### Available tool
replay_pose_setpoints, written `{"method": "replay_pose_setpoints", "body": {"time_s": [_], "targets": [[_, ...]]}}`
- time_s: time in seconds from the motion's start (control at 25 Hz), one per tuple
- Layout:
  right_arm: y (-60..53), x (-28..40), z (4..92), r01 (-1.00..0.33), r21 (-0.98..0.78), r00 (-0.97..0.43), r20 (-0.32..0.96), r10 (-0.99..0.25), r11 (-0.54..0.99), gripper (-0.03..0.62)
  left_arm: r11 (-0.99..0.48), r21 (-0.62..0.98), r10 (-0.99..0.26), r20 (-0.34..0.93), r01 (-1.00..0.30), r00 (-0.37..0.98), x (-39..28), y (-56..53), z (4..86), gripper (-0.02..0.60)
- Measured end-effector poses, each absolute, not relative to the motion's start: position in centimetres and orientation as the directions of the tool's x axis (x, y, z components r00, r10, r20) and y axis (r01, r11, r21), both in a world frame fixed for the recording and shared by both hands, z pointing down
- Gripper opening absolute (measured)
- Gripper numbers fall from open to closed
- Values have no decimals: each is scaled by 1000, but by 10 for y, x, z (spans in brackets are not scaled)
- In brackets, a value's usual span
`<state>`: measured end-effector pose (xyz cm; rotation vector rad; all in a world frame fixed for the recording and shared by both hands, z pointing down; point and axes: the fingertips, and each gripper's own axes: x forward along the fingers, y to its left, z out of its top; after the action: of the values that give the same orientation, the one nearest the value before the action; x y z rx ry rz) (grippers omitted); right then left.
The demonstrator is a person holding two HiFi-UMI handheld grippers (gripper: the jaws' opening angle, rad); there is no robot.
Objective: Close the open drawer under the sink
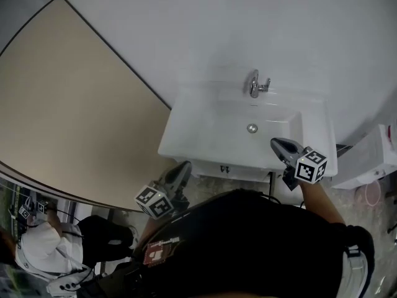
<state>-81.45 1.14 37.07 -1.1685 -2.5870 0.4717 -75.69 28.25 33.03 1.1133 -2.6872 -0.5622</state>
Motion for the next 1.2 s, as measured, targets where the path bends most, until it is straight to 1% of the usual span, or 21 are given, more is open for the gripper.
{"method": "replay_pose_setpoints", "body": {"time_s": [0.16, 0.32, 0.44, 0.56, 0.72, 0.92, 1.2], "targets": [[1, -827, 380, 607, -400, -705, 127, 698, 686, -9, 593, 414, -762, 12, -691, -647, -790, 280, 337, -9], [20, -851, 379, 555, -373, -761, 131, 635, 743, -9, 536, 414, -805, -13, -736, -593, -835, 305, 344, -9], [46, -875, 371, 503, -380, -804, 124, 582, 776, -9, 494, 415, -831, -33, -764, -555, -877, 334, 337, -9], [87, -891, 364, 492, -367, -814, 127, 566, 790, -9, 466, 379, -857, -31, -799, -514, -908, 366, 324, -9], [127, -923, 351, 458, -344, -844, 123, 523, 820, -9, 417, 396, -882, -43, -818, -470, -955, 402, 324, -9], [144, -931, 350, 396, -319, -875, 152, 459, 861, -9, 356, 412, -912, -42, -839, -408, -987, 418, 333, -9], [126, -920, 357, 299, -304, -920, 160, 358, 904, -9, 283, 411, -942, -53, -867, -333, -1013, 405, 344, -9]]}}
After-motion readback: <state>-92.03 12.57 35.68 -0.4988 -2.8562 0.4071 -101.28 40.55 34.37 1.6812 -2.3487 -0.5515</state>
